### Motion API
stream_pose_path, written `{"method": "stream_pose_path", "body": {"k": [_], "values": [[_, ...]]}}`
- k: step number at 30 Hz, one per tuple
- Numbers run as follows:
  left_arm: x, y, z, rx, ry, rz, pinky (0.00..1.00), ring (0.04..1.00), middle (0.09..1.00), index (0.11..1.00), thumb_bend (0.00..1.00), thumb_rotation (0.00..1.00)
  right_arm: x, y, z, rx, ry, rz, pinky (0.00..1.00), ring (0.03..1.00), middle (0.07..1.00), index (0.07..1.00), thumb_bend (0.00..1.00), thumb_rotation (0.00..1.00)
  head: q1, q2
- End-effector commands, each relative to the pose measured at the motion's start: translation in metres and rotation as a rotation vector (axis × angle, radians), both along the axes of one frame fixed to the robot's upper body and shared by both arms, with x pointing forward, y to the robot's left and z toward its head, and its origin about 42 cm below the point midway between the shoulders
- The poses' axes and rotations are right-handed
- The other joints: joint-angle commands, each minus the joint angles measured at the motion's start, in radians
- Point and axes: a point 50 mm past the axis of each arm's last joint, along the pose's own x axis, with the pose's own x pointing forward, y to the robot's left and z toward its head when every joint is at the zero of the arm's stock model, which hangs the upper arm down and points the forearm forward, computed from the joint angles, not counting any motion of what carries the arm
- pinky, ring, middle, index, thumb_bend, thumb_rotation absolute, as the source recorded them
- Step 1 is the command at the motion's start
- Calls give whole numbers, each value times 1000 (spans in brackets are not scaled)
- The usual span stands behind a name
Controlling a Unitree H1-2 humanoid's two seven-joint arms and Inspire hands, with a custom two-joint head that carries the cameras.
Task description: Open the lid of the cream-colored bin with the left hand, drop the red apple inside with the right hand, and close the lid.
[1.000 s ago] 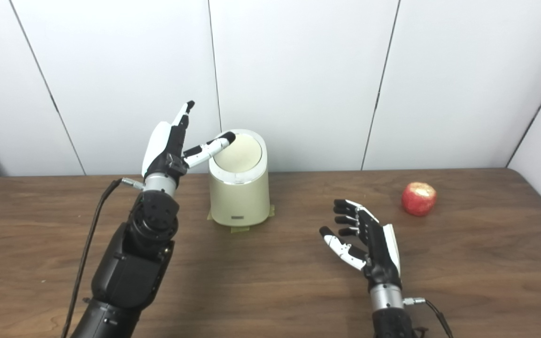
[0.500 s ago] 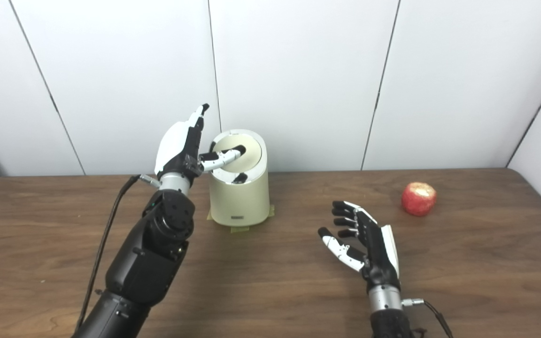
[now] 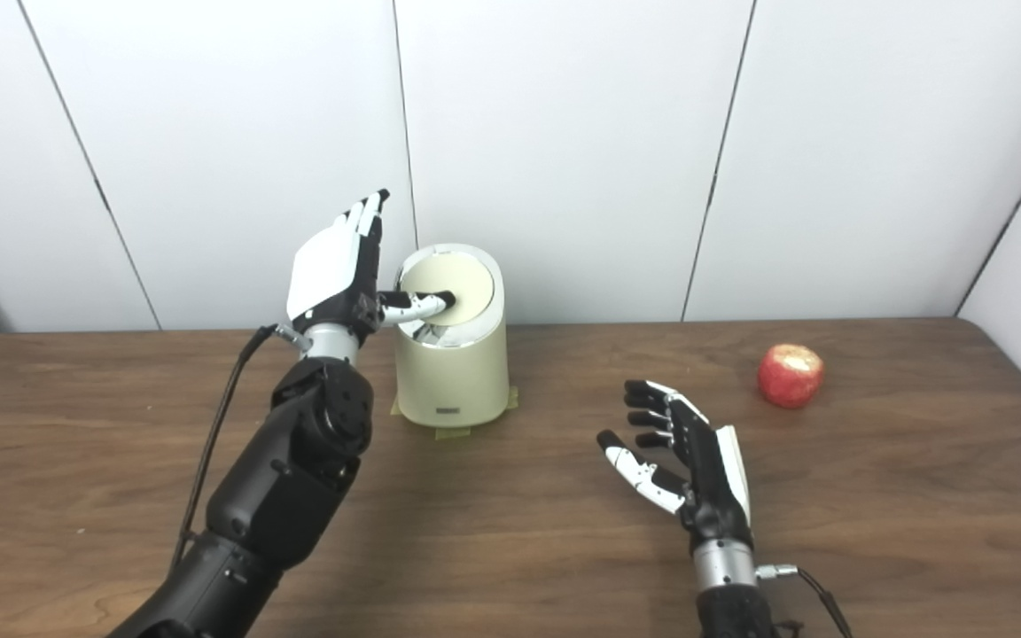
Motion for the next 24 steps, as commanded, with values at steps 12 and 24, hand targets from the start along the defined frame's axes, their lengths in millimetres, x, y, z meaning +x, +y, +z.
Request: {"method": "stream_pose_path", "body": {"k": [12, 24], "values": [[12, -7, 44, 195, -199, 1, 1000, 1000, 1000, 1000, 755, 182, 4, 6, 15, 23, -60, 35, 636, 728, 756, 745, 260, 289, -5, 3], [3, -14, 45, 423, -304, -23, 1000, 1000, 1000, 1000, 990, 242, 4, 7, 15, 23, -71, 44, 632, 721, 749, 737, 250, 247, -3, 6]]}}
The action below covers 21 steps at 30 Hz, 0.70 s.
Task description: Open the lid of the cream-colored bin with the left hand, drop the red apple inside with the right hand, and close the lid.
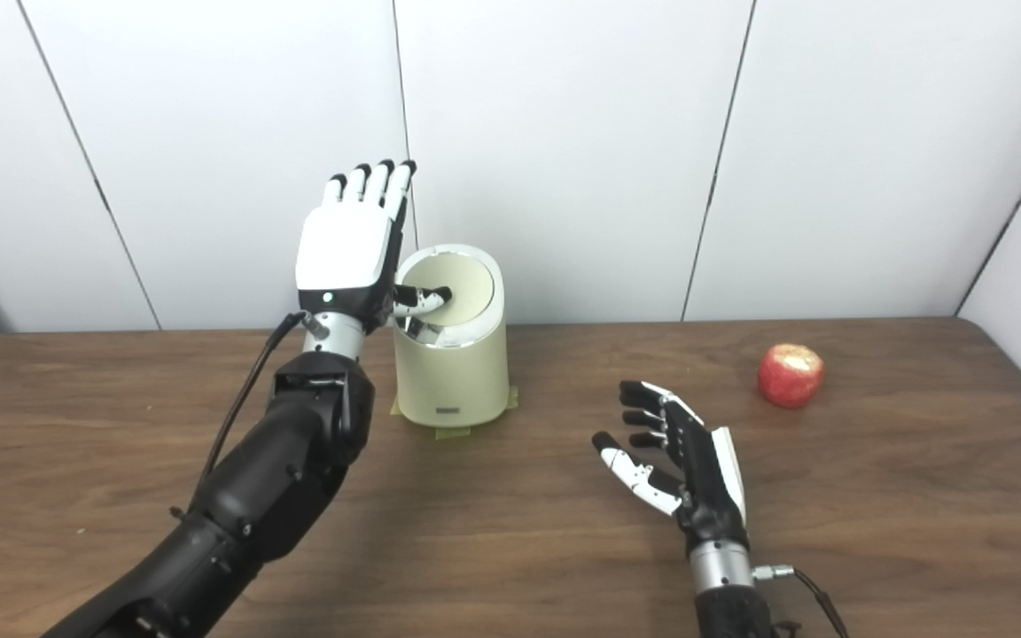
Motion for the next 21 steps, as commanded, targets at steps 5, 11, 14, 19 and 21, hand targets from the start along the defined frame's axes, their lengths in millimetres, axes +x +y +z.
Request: {"method": "stream_pose_path", "body": {"k": [5, 11, 14, 19, 21], "values": [[3, -6, 33, 19, -64, -43, 1000, 1000, 1000, 1000, 1000, 294, 5, 4, 16, -9, -69, 14, 634, 725, 753, 742, 254, 281, -2, 2], [3, -5, 23, 22, -42, -44, 1000, 1000, 1000, 1000, 1000, 333, 5, 4, 15, -4, -65, 13, 642, 732, 756, 743, 260, 277, -5, 1], [4, -3, 17, 31, -40, -40, 1000, 1000, 1000, 1000, 1000, 344, 4, 5, 16, -14, -59, 4, 646, 732, 756, 742, 265, 293, -6, 1], [7, 0, 9, 36, -19, -23, 1000, 1000, 1000, 1000, 1000, 325, 5, 5, 16, -20, -65, 10, 637, 727, 751, 740, 261, 300, -6, 1], [8, 1, 7, 33, -10, -19, 1000, 1000, 1000, 1000, 1000, 320, 5, 5, 16, -23, -70, 12, 633, 723, 748, 737, 259, 309, -6, 1]]}}
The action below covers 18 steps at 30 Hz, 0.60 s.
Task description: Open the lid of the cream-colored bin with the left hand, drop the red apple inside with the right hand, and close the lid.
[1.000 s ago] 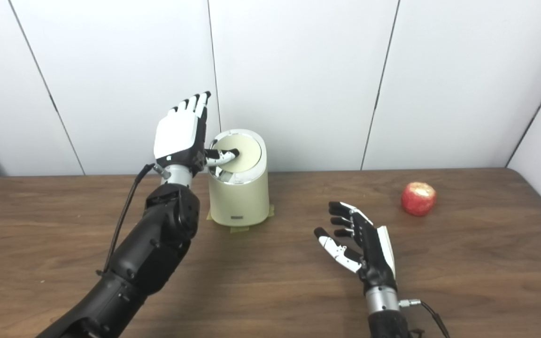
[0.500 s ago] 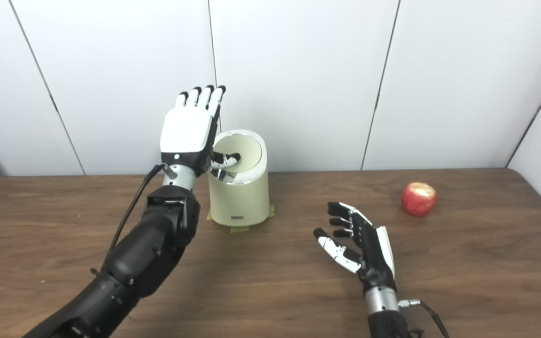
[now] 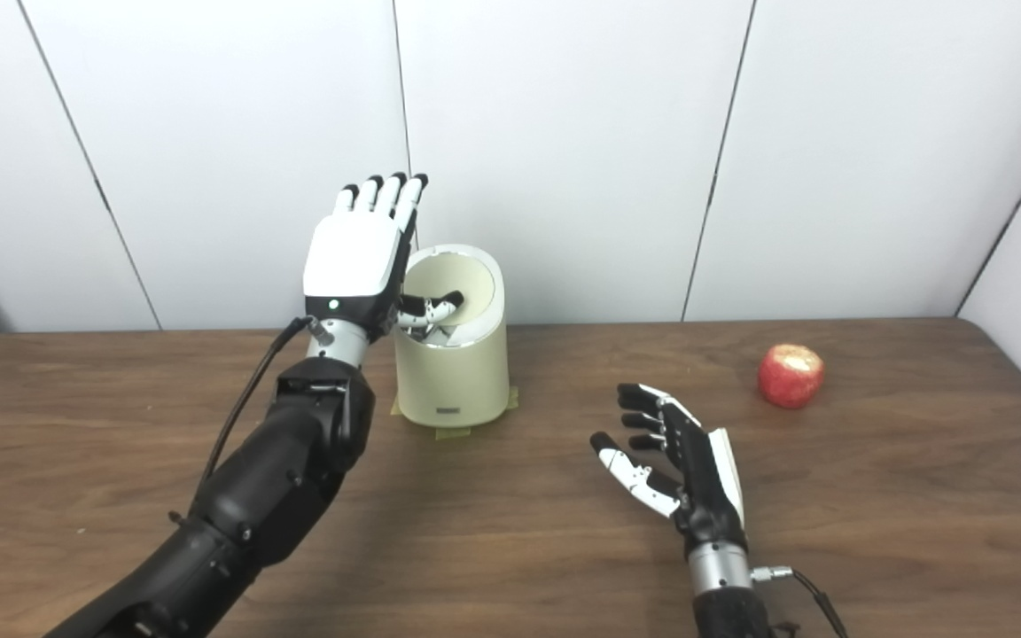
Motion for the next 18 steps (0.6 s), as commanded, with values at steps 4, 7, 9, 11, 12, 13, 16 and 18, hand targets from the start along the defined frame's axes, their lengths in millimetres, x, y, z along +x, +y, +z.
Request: {"method": "stream_pose_path", "body": {"k": [4, 7, 9, 11, 12, 13, 16, 18], "values": [[7, 0, 17, 5, -40, -1, 1000, 1000, 1000, 1000, 1000, 296, 6, 4, 16, 0, -75, 9, 633, 722, 747, 736, 266, 304, -2, 1], [9, 1, 14, 34, -35, 21, 1000, 1000, 1000, 1000, 1000, 304, 6, 5, 16, -1, -73, 10, 629, 721, 747, 736, 265, 324, -4, 1], [11, 2, 12, 57, -29, 40, 1000, 1000, 1000, 1000, 1000, 280, 5, 5, 17, -5, -68, 3, 632, 723, 748, 734, 269, 334, -4, 2], [12, 5, 8, 87, -27, 64, 1000, 1000, 1000, 1000, 1000, 276, 5, 6, 17, -7, -63, 0, 628, 722, 747, 732, 270, 336, -3, 4], [13, 6, 7, 97, -27, 71, 1000, 1000, 1000, 1000, 1000, 269, 4, 6, 18, -7, -61, 0, 624, 720, 747, 732, 270, 338, -4, 4], [14, 7, 5, 106, -29, 77, 1000, 1000, 1000, 1000, 1000, 258, 4, 6, 17, -3, -61, 2, 624, 721, 747, 733, 269, 340, -4, 4], [16, 10, 3, 128, -32, 86, 1000, 1000, 1000, 1000, 1000, 218, 5, 5, 17, -2, -61, 4, 631, 722, 747, 735, 267, 341, -5, 4], [16, 11, 2, 155, -33, 94, 1000, 1000, 1000, 1000, 1000, 212, 5, 5, 18, -12, -67, 2, 627, 719, 743, 734, 264, 333, -5, 4]]}}
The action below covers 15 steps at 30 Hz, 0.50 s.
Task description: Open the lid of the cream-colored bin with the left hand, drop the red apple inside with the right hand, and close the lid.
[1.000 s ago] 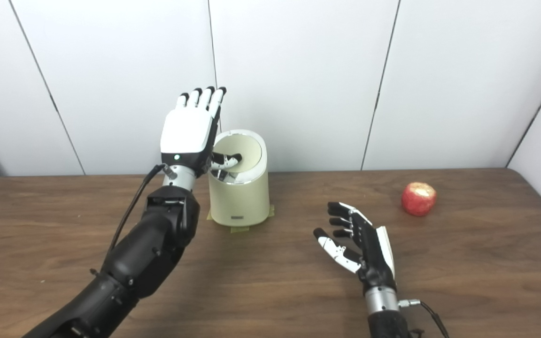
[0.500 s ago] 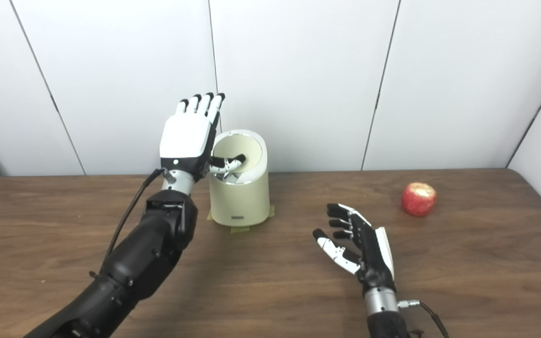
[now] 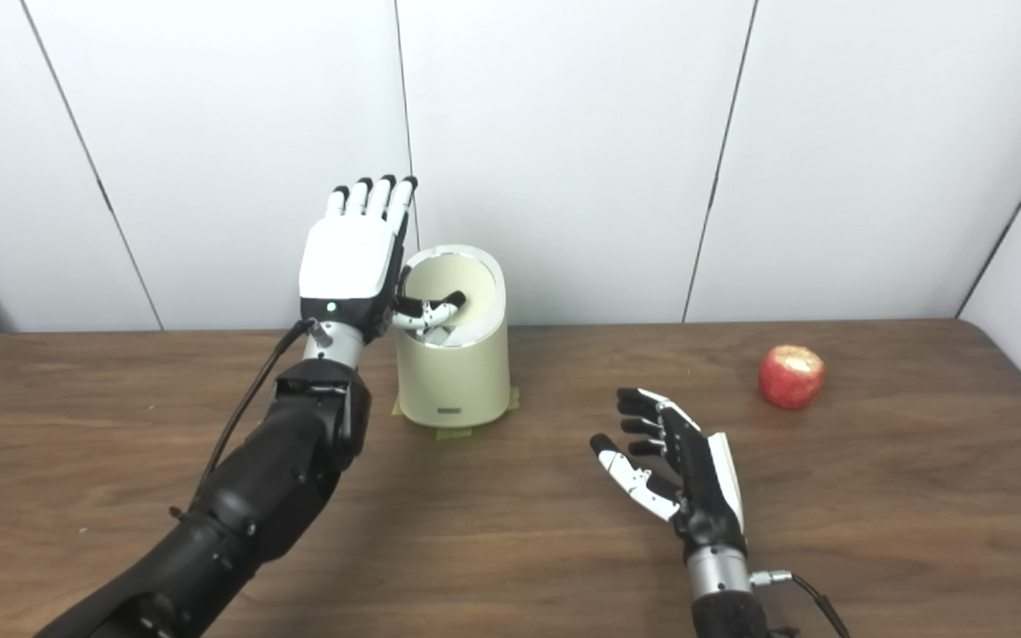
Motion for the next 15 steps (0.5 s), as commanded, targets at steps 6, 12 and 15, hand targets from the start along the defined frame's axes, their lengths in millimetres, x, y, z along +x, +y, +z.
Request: {"method": "stream_pose_path", "body": {"k": [6, 12, 15], "values": [[6, 6, 14, 27, -52, 28, 1000, 1000, 1000, 1000, 825, 565, 8, 4, 18, 15, -75, 15, 637, 726, 750, 738, 262, 314, -1, 4], [-14, -5, 39, -346, -51, -49, 1000, 1000, 1000, 1000, 654, 992, 7, 3, 19, 2, -73, 12, 629, 725, 749, 740, 264, 320, 5, 6], [-33, -15, 58, -641, -82, -129, 1000, 1000, 1000, 1000, 683, 1000, 7, 4, 19, -3, -77, 12, 627, 722, 746, 735, 261, 316, 5, 6]]}}
